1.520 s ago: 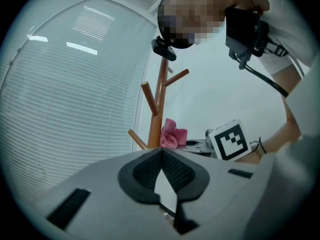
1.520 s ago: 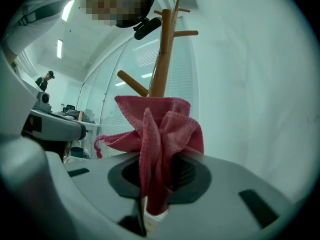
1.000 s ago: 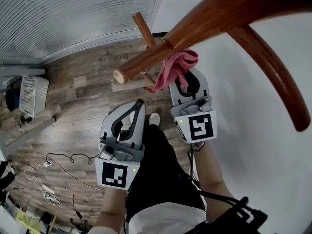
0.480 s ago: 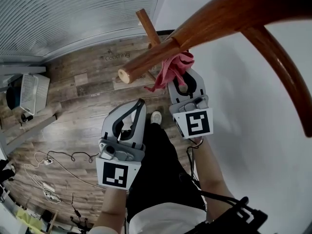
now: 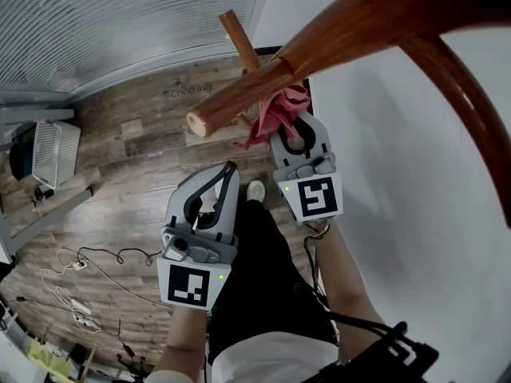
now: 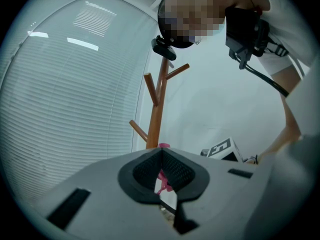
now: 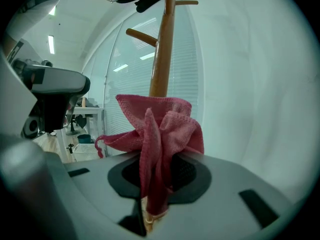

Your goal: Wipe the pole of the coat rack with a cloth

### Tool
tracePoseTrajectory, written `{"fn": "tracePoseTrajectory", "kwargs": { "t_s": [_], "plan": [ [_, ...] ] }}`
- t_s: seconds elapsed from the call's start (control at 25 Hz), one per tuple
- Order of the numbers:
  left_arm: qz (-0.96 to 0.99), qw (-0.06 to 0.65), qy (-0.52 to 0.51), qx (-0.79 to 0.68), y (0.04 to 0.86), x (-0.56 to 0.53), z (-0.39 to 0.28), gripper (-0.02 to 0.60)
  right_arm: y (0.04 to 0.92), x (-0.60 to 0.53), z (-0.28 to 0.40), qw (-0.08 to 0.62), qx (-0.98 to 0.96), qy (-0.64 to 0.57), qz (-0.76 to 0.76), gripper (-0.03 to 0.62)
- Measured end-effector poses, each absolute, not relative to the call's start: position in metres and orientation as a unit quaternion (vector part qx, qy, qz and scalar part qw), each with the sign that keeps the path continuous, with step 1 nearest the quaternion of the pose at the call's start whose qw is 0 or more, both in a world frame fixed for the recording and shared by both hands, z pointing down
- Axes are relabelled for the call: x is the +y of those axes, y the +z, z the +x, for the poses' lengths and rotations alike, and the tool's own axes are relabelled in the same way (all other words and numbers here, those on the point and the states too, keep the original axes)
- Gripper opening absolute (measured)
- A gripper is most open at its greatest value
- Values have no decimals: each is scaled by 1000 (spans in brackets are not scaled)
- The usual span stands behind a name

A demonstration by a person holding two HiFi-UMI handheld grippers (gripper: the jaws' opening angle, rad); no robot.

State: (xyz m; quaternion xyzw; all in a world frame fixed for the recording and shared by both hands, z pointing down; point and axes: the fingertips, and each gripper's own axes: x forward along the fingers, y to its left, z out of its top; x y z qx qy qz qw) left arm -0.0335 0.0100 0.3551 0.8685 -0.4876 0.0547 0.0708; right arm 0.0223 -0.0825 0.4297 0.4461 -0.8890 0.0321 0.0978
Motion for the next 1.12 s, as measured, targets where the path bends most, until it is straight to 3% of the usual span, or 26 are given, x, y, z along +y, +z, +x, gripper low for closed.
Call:
{"fn": "tracePoseTrajectory", "kwargs": {
  "t_s": [0.36,0.72,1.12],
  "plan": [
    [868,75,63,-487,358,11,-32,14,433,-83,26,113,-884,22,452,86],
    [858,76,68,-503,363,13,-40,14,383,-55,48,62,-868,44,491,86],
    [842,87,57,-530,361,13,-57,14,298,-36,19,-32,-893,-16,449,86]
  ]
}}
